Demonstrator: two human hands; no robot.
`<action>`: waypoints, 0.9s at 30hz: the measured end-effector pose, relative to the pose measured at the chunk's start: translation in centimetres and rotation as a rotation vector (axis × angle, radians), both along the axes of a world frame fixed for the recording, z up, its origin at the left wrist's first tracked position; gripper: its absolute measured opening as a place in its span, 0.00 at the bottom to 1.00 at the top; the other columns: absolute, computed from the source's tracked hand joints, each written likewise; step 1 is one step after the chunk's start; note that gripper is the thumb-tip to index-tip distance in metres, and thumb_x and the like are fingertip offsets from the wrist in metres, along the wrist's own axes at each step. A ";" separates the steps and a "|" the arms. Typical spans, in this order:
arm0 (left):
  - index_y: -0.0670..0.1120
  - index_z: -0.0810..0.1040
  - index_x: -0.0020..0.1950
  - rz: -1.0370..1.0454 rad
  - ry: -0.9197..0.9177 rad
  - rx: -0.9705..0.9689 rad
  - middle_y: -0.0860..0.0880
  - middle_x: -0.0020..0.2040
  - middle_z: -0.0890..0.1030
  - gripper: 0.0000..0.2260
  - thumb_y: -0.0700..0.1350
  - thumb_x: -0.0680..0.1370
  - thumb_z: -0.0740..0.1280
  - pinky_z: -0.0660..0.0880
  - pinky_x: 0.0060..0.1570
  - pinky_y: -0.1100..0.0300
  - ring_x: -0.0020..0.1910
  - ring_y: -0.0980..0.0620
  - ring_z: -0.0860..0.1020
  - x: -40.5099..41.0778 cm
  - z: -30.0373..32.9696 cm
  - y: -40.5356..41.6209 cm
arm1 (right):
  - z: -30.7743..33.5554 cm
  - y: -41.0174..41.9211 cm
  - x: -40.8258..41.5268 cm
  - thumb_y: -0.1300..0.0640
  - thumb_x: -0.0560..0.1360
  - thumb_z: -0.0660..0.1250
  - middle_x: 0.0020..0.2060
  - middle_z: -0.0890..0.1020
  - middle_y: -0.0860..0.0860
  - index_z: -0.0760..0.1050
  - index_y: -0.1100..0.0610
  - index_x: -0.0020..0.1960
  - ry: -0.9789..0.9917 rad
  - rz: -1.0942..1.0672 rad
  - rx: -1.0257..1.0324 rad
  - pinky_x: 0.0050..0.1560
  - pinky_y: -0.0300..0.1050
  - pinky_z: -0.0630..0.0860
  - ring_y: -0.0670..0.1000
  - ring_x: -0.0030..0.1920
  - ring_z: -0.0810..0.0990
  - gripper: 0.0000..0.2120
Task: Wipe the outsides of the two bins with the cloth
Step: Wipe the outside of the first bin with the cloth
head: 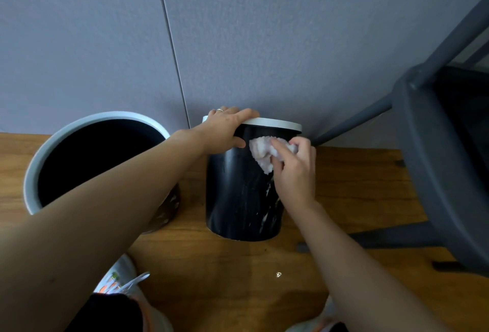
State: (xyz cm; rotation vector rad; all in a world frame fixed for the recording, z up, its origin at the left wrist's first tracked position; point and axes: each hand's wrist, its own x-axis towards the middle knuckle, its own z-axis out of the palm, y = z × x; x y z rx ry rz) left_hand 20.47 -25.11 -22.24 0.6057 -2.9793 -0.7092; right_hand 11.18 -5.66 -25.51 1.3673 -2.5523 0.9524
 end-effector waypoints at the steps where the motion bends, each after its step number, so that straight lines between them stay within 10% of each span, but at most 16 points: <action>1: 0.56 0.64 0.70 -0.001 -0.001 0.007 0.48 0.58 0.73 0.28 0.46 0.73 0.72 0.63 0.65 0.44 0.59 0.44 0.69 0.0 0.1 0.0 | -0.3 0.1 0.3 0.57 0.75 0.69 0.56 0.71 0.55 0.77 0.52 0.65 -0.001 0.012 0.001 0.43 0.46 0.76 0.55 0.55 0.70 0.18; 5: 0.56 0.64 0.70 -0.004 -0.011 0.017 0.47 0.58 0.73 0.27 0.46 0.74 0.71 0.62 0.65 0.44 0.59 0.44 0.69 0.1 0.3 0.0 | -1.8 1.7 2.1 0.43 0.77 0.64 0.57 0.69 0.51 0.76 0.50 0.65 -0.133 0.028 -0.032 0.44 0.45 0.78 0.51 0.57 0.67 0.20; 20: 0.55 0.65 0.69 -0.022 0.003 0.005 0.48 0.57 0.73 0.27 0.45 0.73 0.72 0.63 0.64 0.45 0.58 0.44 0.70 -0.2 0.2 0.3 | 0.2 -0.9 0.0 0.55 0.74 0.71 0.49 0.73 0.55 0.81 0.57 0.55 0.000 -0.005 -0.083 0.44 0.37 0.65 0.53 0.49 0.72 0.11; 27: 0.54 0.67 0.65 -0.005 -0.009 0.082 0.50 0.57 0.72 0.25 0.42 0.72 0.72 0.61 0.65 0.43 0.59 0.46 0.69 -0.1 0.5 0.1 | -3.1 3.4 2.9 0.56 0.73 0.72 0.52 0.73 0.53 0.81 0.56 0.54 -0.017 0.124 0.032 0.45 0.41 0.76 0.51 0.52 0.71 0.11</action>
